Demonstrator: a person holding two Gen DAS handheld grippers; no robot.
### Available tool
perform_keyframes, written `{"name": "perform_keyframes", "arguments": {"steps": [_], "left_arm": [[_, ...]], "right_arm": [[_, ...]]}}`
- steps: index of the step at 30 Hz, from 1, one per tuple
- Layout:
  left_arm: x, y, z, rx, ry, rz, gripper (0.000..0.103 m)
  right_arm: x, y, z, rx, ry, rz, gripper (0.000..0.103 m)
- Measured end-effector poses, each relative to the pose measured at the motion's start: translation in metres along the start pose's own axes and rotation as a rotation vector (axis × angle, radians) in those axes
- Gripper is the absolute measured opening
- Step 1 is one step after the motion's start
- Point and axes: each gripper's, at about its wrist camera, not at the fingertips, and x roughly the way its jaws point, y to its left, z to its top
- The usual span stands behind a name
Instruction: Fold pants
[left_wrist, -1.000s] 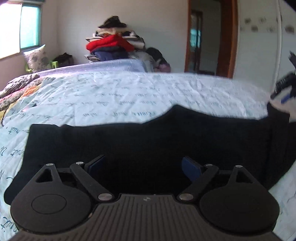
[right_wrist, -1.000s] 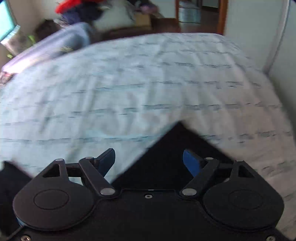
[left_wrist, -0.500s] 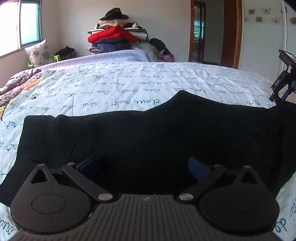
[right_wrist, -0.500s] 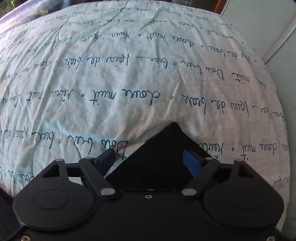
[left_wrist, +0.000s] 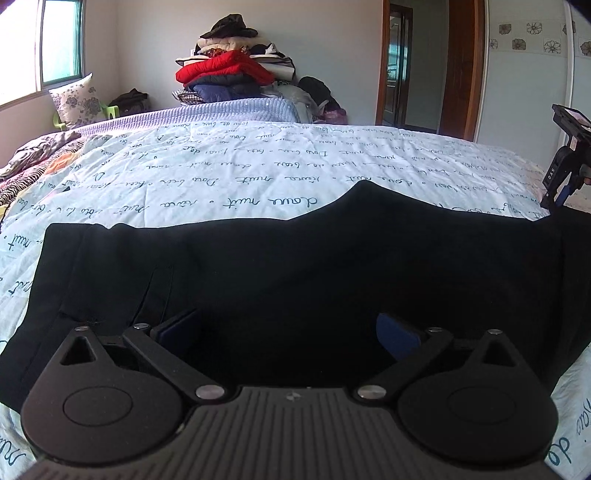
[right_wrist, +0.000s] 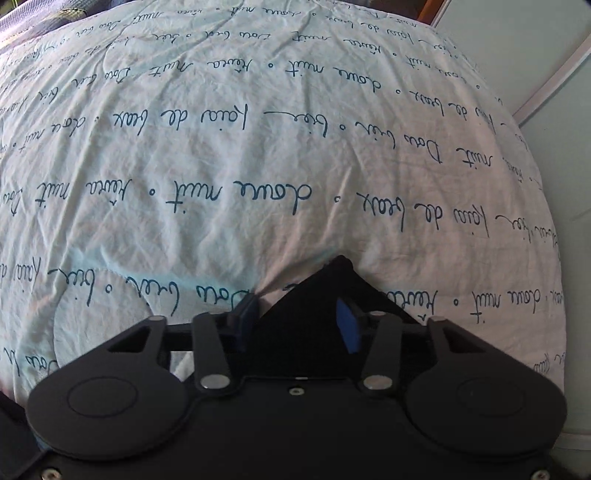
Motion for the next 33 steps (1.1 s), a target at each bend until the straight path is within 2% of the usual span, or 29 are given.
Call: {"name": "perform_keyframes", "arguments": {"steps": [5, 6, 8, 9, 10, 11, 12, 17, 22, 27, 30, 33], "left_arm": [[0.0, 0.0, 0.0, 0.0, 0.0, 0.0, 0.103], [0.0, 0.0, 0.0, 0.0, 0.0, -0.001, 0.103], [0.0, 0.0, 0.0, 0.0, 0.0, 0.0, 0.103], [0.0, 0.0, 0.0, -0.001, 0.001, -0.001, 0.103], [0.0, 0.0, 0.0, -0.001, 0.001, -0.001, 0.103], [0.0, 0.001, 0.0, -0.002, 0.001, -0.002, 0.103], [0.0, 0.001, 0.0, -0.004, 0.002, -0.004, 0.103], [0.0, 0.001, 0.001, -0.005, 0.003, -0.003, 0.103], [0.0, 0.001, 0.0, -0.003, 0.004, 0.001, 0.103], [0.001, -0.001, 0.001, 0.004, 0.007, 0.011, 0.103], [0.001, -0.003, 0.0, 0.01, 0.008, 0.021, 0.103], [0.001, -0.004, 0.0, 0.016, 0.008, 0.031, 0.103]], "right_arm": [[0.002, -0.001, 0.001, 0.013, 0.016, -0.007, 0.041], [0.003, 0.0, 0.0, 0.013, 0.007, -0.015, 0.045], [0.004, -0.002, -0.002, 0.044, -0.025, 0.007, 0.046], [0.003, -0.005, -0.003, 0.062, -0.043, 0.037, 0.033], [0.002, -0.007, -0.005, 0.067, -0.06, 0.048, 0.024], [0.0, -0.011, -0.007, 0.075, -0.075, 0.057, 0.008], [-0.003, -0.016, -0.011, 0.099, -0.089, 0.076, 0.003], [-0.031, -0.054, -0.037, 0.22, -0.204, 0.207, 0.003], [-0.084, -0.099, -0.085, 0.316, -0.359, 0.37, 0.003], [-0.118, -0.143, -0.156, 0.403, -0.473, 0.466, 0.003], [-0.112, -0.17, -0.201, 0.488, -0.481, 0.517, 0.003], [-0.079, -0.188, -0.244, 0.604, -0.431, 0.554, 0.003]]}}
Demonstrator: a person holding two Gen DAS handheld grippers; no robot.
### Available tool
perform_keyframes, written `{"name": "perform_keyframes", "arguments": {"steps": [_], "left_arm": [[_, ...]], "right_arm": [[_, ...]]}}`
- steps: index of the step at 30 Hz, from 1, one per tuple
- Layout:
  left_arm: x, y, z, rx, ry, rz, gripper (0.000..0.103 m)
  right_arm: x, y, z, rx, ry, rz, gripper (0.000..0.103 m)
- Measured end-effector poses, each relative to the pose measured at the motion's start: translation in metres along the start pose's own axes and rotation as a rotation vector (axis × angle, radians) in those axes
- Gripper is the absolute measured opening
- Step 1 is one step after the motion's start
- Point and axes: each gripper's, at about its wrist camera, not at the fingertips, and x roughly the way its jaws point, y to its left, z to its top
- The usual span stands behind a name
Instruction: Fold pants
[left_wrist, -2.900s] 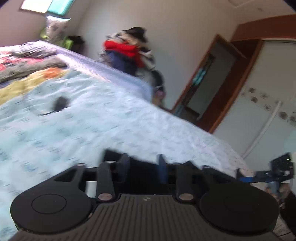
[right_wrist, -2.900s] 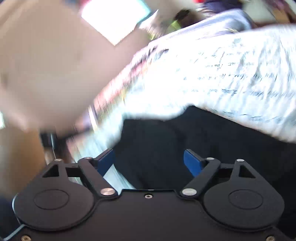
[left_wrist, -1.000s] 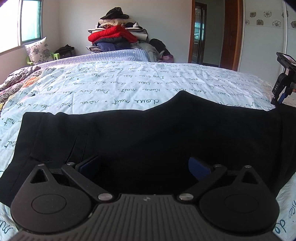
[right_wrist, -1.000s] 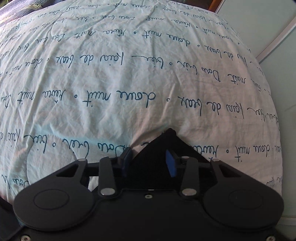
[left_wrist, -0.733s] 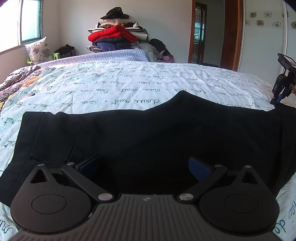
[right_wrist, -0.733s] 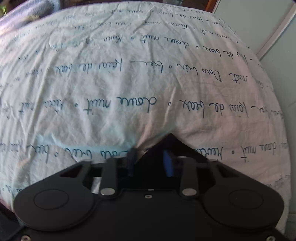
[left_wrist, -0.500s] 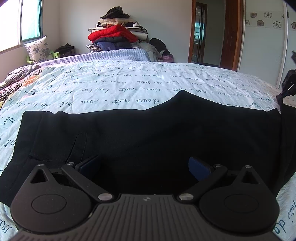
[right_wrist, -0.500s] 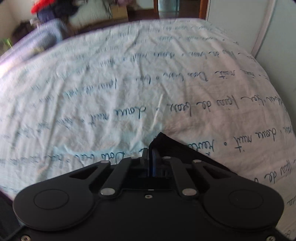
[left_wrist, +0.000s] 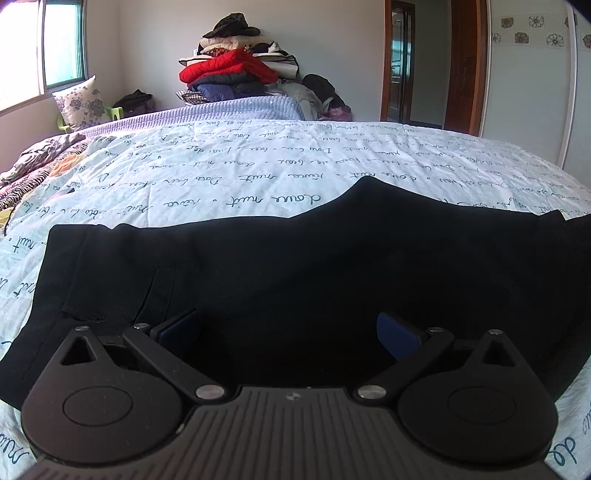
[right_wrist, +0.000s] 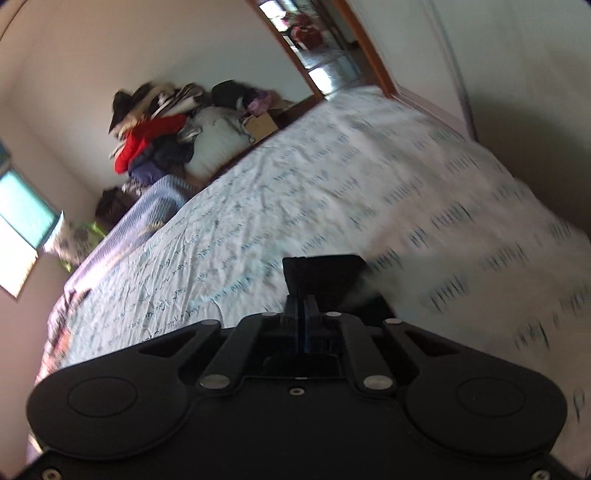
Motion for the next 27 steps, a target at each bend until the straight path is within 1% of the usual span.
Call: {"name": "perform_keyframes", "arguments": {"steps": [1, 2, 3, 4, 5, 6, 7, 8, 9, 10, 11, 12, 15, 16, 18, 19, 20, 21, 23, 25, 26, 27], "left_arm": [[0.0, -0.001, 0.0, 0.002, 0.0, 0.003, 0.103], [0.0, -0.001, 0.0, 0.003, 0.0, 0.007, 0.103], [0.001, -0.001, 0.0, 0.005, 0.001, 0.01, 0.103], [0.001, -0.002, 0.0, 0.007, 0.001, 0.012, 0.103], [0.001, -0.002, 0.0, 0.009, 0.001, 0.014, 0.103], [0.0, -0.003, 0.0, 0.01, 0.002, 0.016, 0.103], [0.0, -0.003, 0.0, 0.011, 0.002, 0.017, 0.103], [0.0, -0.003, 0.0, 0.01, 0.002, 0.017, 0.103], [0.0, -0.003, 0.0, 0.01, 0.001, 0.017, 0.103], [0.0, -0.003, 0.0, 0.01, 0.001, 0.018, 0.103], [0.0, -0.003, 0.0, 0.01, 0.002, 0.017, 0.103], [0.0, -0.003, 0.0, 0.009, 0.002, 0.016, 0.103], [-0.001, -0.004, 0.0, 0.006, -0.002, 0.018, 0.103], [-0.001, -0.004, 0.0, 0.007, -0.003, 0.017, 0.103], [-0.001, -0.003, 0.0, 0.002, 0.0, 0.012, 0.103], [-0.001, -0.003, 0.0, 0.001, 0.001, 0.012, 0.103], [-0.001, -0.003, 0.0, 0.001, 0.001, 0.013, 0.103], [-0.001, -0.003, 0.0, 0.003, 0.001, 0.015, 0.103], [-0.001, -0.004, 0.0, 0.005, 0.0, 0.018, 0.103], [-0.001, -0.004, 0.0, 0.006, 0.0, 0.019, 0.103], [-0.001, -0.004, 0.0, 0.005, 0.0, 0.018, 0.103], [-0.001, -0.004, 0.0, 0.005, 0.0, 0.018, 0.103]], "right_arm": [[0.006, -0.016, -0.011, 0.029, 0.027, -0.035, 0.003], [0.016, -0.036, -0.02, 0.073, 0.06, -0.075, 0.006], [0.022, -0.054, -0.028, 0.129, 0.076, -0.081, 0.009], [0.018, -0.068, -0.033, 0.193, 0.039, -0.018, 0.008], [0.012, -0.076, -0.037, 0.268, 0.009, 0.009, 0.009], [0.003, -0.077, -0.039, 0.327, -0.023, -0.008, 0.026], [-0.005, -0.074, -0.04, 0.343, -0.051, -0.009, 0.041], [-0.012, -0.068, -0.043, 0.332, -0.08, 0.028, 0.076], [-0.019, -0.06, -0.048, 0.321, -0.114, 0.063, 0.093], [-0.025, -0.053, -0.055, 0.316, -0.129, 0.104, 0.092], [-0.026, -0.049, -0.061, 0.319, -0.112, 0.146, 0.092], [-0.023, -0.047, -0.066, 0.329, -0.079, 0.167, 0.092], [-0.002, -0.052, -0.076, 0.364, -0.014, 0.125, 0.092], [0.001, -0.057, -0.077, 0.386, -0.022, 0.119, 0.091], [0.005, -0.059, -0.074, 0.431, -0.077, 0.169, 0.091], [0.009, -0.056, -0.071, 0.438, -0.087, 0.195, 0.091], [0.014, -0.052, -0.067, 0.439, -0.089, 0.203, 0.091], [0.019, -0.047, -0.066, 0.427, -0.087, 0.199, 0.091], [0.033, -0.04, -0.063, 0.384, -0.07, 0.157, 0.091], [0.038, -0.035, -0.065, 0.355, -0.112, 0.143, 0.091], [0.039, -0.034, -0.063, 0.35, -0.128, 0.133, 0.088], [0.04, -0.033, -0.062, 0.34, -0.143, 0.113, 0.068]]}}
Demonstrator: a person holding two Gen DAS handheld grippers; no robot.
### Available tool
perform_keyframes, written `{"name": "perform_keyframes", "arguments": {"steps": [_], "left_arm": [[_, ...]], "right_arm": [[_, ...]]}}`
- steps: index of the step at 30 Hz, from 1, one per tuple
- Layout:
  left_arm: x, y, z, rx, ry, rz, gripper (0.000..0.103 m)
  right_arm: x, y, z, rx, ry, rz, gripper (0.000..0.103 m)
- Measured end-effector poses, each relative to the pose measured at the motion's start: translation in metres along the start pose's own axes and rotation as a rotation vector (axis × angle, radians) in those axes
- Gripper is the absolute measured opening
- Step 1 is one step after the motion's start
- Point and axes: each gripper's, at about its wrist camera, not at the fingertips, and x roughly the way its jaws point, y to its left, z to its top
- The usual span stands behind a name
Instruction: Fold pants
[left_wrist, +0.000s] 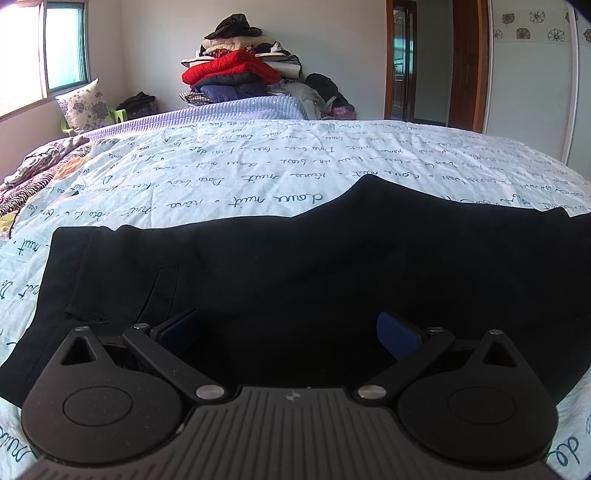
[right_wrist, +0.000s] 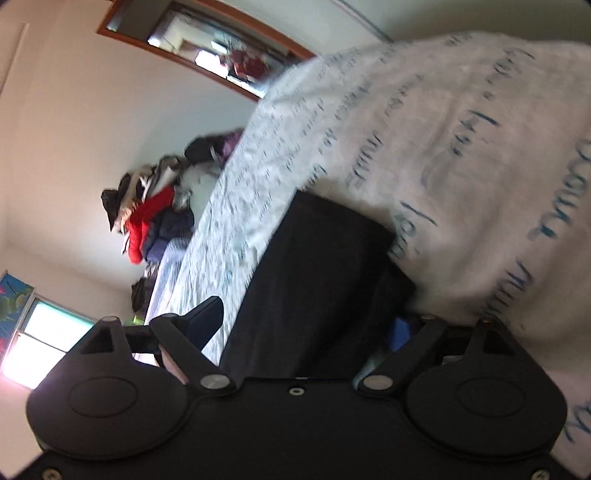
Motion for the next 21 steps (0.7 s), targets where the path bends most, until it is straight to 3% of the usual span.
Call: {"name": "perform_keyframes", "arguments": {"steps": [1, 2, 7, 9, 10, 13, 14, 15, 16, 17, 18, 19, 20, 21], "left_arm": [[0.0, 0.0, 0.0, 0.0, 0.0, 0.0, 0.103], [0.0, 0.0, 0.0, 0.0, 0.0, 0.0, 0.103], [0.0, 0.0, 0.0, 0.001, -0.001, 0.004, 0.103], [0.0, 0.0, 0.0, 0.0, 0.0, -0.001, 0.103], [0.0, 0.001, -0.001, -0.001, 0.002, -0.005, 0.103], [0.0, 0.002, -0.001, -0.006, 0.004, -0.021, 0.103], [0.0, 0.003, -0.001, -0.009, 0.005, -0.023, 0.103], [0.0, 0.003, 0.0, -0.01, 0.005, -0.025, 0.103], [-0.001, 0.003, -0.001, -0.01, 0.006, -0.025, 0.103], [-0.001, 0.003, -0.001, -0.009, 0.007, -0.024, 0.103], [0.0, 0.003, -0.001, -0.01, 0.007, -0.024, 0.103], [0.0, 0.004, -0.001, -0.01, 0.008, -0.025, 0.103], [0.0, 0.004, -0.001, -0.011, 0.007, -0.025, 0.103], [0.0, 0.003, 0.0, -0.008, 0.007, -0.023, 0.103]], "right_arm": [[0.005, 0.001, 0.001, -0.013, 0.001, -0.024, 0.047], [0.009, 0.0, 0.003, -0.017, 0.02, -0.049, 0.006], [-0.047, 0.016, 0.013, -0.094, -0.06, 0.096, 0.006], [-0.06, 0.013, 0.02, -0.108, -0.062, 0.117, 0.006], [-0.06, 0.004, 0.022, -0.108, -0.048, 0.111, 0.005], [-0.031, -0.052, 0.02, -0.01, 0.064, -0.036, 0.006], [-0.03, -0.073, 0.018, 0.071, 0.063, 0.028, 0.0], [-0.035, -0.08, 0.019, 0.128, 0.056, 0.067, 0.0], [-0.04, -0.078, 0.02, 0.161, 0.06, 0.046, 0.001], [-0.048, -0.073, 0.021, 0.181, 0.027, 0.012, 0.013], [-0.06, -0.066, 0.023, 0.182, -0.027, -0.022, 0.03], [-0.071, -0.057, 0.026, 0.164, -0.089, -0.046, 0.041], [-0.084, -0.046, 0.028, 0.121, -0.169, -0.061, 0.065], [-0.095, -0.032, 0.03, 0.06, -0.245, -0.064, 0.08]]}}
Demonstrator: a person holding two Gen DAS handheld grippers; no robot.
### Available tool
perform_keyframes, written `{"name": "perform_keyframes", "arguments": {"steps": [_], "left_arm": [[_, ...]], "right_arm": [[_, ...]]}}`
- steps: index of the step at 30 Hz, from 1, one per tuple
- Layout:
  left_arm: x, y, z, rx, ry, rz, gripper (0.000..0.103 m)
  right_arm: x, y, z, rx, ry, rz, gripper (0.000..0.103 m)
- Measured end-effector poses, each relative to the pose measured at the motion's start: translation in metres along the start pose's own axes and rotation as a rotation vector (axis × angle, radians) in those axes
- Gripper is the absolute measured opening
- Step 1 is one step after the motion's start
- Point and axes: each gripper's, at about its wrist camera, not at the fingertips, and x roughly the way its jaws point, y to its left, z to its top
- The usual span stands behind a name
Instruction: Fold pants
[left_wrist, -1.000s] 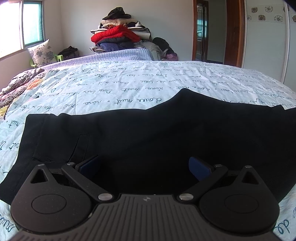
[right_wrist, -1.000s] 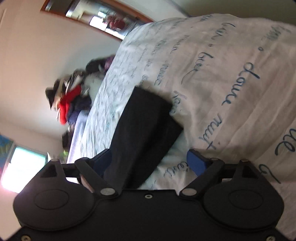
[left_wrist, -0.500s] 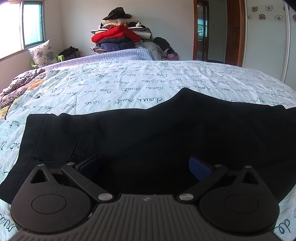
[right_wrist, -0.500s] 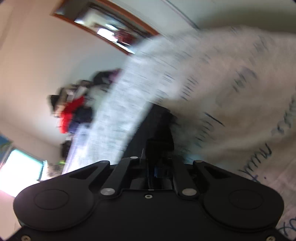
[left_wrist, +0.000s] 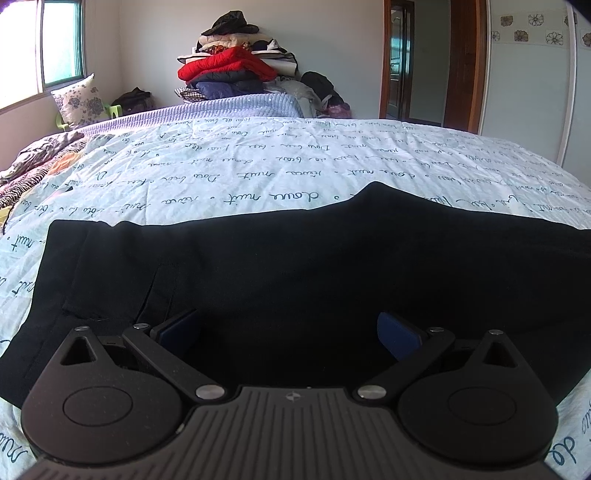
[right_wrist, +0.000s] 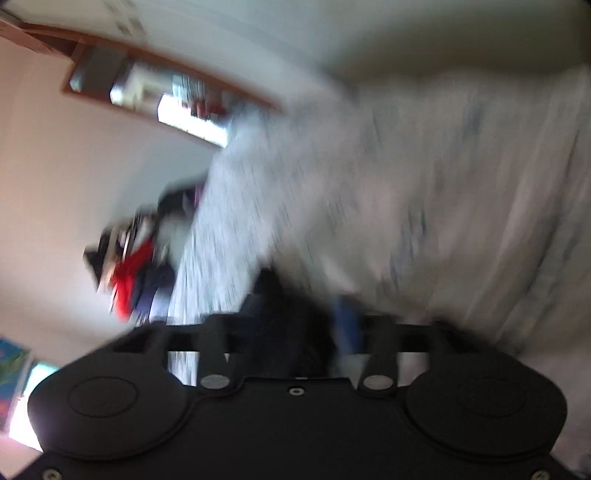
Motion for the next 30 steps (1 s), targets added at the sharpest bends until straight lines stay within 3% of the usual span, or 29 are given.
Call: {"name": "perform_keyframes", "arguments": {"steps": [1, 3, 5, 7, 9, 10, 11, 12, 13, 14, 16, 17, 18, 20, 22, 24, 25, 26, 27, 28, 29, 30], "left_arm": [[0.0, -0.001, 0.0, 0.004, 0.0, 0.003, 0.103], [0.0, -0.002, 0.001, 0.012, 0.002, 0.005, 0.103], [0.001, -0.002, 0.001, 0.011, 0.004, 0.004, 0.103], [0.001, -0.002, 0.001, 0.011, 0.003, 0.004, 0.103], [0.001, -0.001, 0.001, 0.009, 0.004, 0.002, 0.103], [0.001, -0.001, 0.001, 0.007, 0.004, 0.001, 0.103], [0.001, -0.001, 0.001, 0.006, 0.003, 0.0, 0.103], [0.0, -0.002, 0.001, 0.007, 0.001, 0.001, 0.103], [-0.001, -0.002, 0.001, 0.01, 0.0, 0.003, 0.103], [-0.001, -0.003, 0.001, 0.013, -0.001, 0.004, 0.103], [0.0, -0.003, 0.002, 0.012, 0.001, 0.005, 0.103], [-0.001, -0.005, 0.002, 0.017, 0.0, 0.011, 0.103], [-0.001, -0.008, 0.003, 0.031, -0.001, 0.023, 0.103], [-0.007, -0.018, 0.007, 0.071, -0.018, 0.071, 0.102], [-0.018, -0.033, 0.012, 0.104, -0.059, 0.087, 0.102], [-0.036, -0.049, 0.016, 0.122, -0.116, 0.057, 0.102], [-0.046, -0.06, 0.019, 0.127, -0.147, 0.037, 0.102], [-0.055, -0.07, 0.021, 0.129, -0.168, 0.015, 0.102], [-0.063, -0.08, 0.023, 0.13, -0.182, -0.015, 0.102], [-0.07, -0.092, 0.025, 0.136, -0.193, -0.061, 0.103], [-0.073, -0.104, 0.026, 0.139, -0.196, -0.098, 0.103], [-0.074, -0.118, 0.026, 0.145, -0.19, -0.135, 0.103]], "right_arm": [[-0.004, 0.013, 0.002, -0.058, -0.026, 0.033, 0.082], [0.006, 0.039, 0.003, -0.144, 0.042, 0.125, 0.084], [0.034, 0.054, -0.002, -0.142, 0.193, 0.2, 0.084], [0.075, 0.049, -0.015, -0.049, 0.37, 0.273, 0.084], [0.113, 0.031, -0.026, 0.014, 0.482, 0.248, 0.082], [0.125, 0.017, -0.026, 0.005, 0.471, 0.182, 0.072], [0.131, 0.003, -0.019, 0.037, 0.442, 0.117, 0.014], [0.127, -0.01, -0.012, 0.11, 0.388, 0.084, 0.0], [0.116, -0.016, -0.008, 0.172, 0.315, 0.108, 0.0], [0.105, -0.01, -0.006, 0.148, 0.271, 0.101, 0.01], [0.093, 0.015, -0.011, 0.02, 0.246, 0.167, 0.051], [0.091, 0.024, -0.016, -0.002, 0.261, 0.222, 0.088], [0.093, 0.031, -0.019, -0.013, 0.291, 0.261, 0.096], [0.107, 0.036, -0.023, -0.009, 0.351, 0.297, 0.096], [0.126, 0.025, -0.018, -0.016, 0.339, 0.213, 0.093], [0.128, 0.016, -0.008, -0.018, 0.299, 0.096, 0.041], [0.119, 0.021, -0.007, -0.015, 0.28, 0.055, 0.038], [0.106, 0.033, -0.011, -0.054, 0.261, 0.09, 0.046], [0.091, 0.05, -0.021, -0.133, 0.248, 0.145, 0.068], [0.077, 0.069, -0.038, -0.235, 0.244, 0.2, 0.077], [0.065, 0.087, -0.058, -0.338, 0.267, 0.237, 0.085], [0.057, 0.105, -0.08, -0.443, 0.318, 0.27, 0.085]]}}
